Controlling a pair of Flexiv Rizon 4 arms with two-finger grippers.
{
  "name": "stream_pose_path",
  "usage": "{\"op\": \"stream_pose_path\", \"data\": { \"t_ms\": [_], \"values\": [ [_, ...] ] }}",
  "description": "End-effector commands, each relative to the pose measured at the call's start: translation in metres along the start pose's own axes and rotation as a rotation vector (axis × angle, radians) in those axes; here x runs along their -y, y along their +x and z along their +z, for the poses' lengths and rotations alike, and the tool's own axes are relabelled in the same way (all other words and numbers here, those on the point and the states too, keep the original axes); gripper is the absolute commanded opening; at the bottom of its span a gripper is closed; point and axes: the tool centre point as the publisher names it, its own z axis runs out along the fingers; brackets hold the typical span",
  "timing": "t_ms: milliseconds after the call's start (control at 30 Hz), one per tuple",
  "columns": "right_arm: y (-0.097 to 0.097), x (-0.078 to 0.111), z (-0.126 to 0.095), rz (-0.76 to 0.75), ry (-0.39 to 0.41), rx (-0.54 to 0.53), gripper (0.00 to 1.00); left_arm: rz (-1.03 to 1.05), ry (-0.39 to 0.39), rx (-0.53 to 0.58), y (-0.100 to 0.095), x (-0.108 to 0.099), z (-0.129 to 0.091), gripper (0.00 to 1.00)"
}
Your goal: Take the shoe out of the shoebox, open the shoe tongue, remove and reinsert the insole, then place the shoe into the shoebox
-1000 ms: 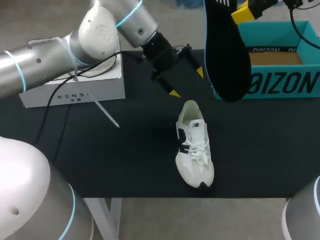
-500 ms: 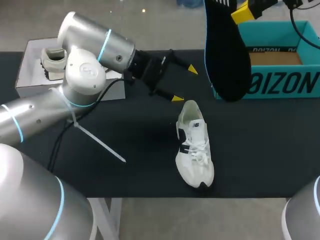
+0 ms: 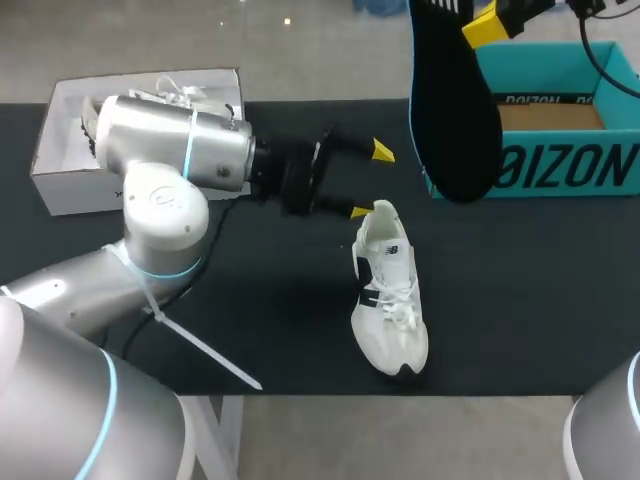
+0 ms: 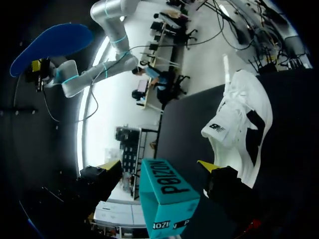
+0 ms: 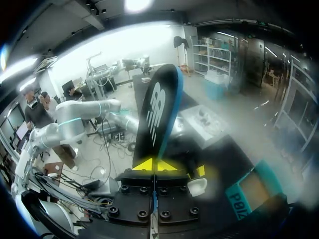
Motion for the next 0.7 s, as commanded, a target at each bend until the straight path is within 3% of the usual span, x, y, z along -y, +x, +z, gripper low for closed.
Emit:
{"op": "stream_pose_path", "data": {
  "t_ms": [33, 333, 700],
  "values": [
    [-0.001, -0.002, 0.001, 0.001, 0.005, -0.002, 0.0, 0.022, -0.02, 0.274, 0.003, 0.041, -0.017, 1.0],
    [-0.001, -0.002, 0.001, 0.001, 0.005, -0.002, 0.0, 0.09, 0.017, 0.338, -0.021, 0.061, -0.036, 1.0],
    [-0.001, -0.002, 0.001, 0.001, 0.005, -0.002, 0.0, 0.148, -0.008, 0.305, -0.047, 0.052, -0.045, 1.0]
  ]
}}
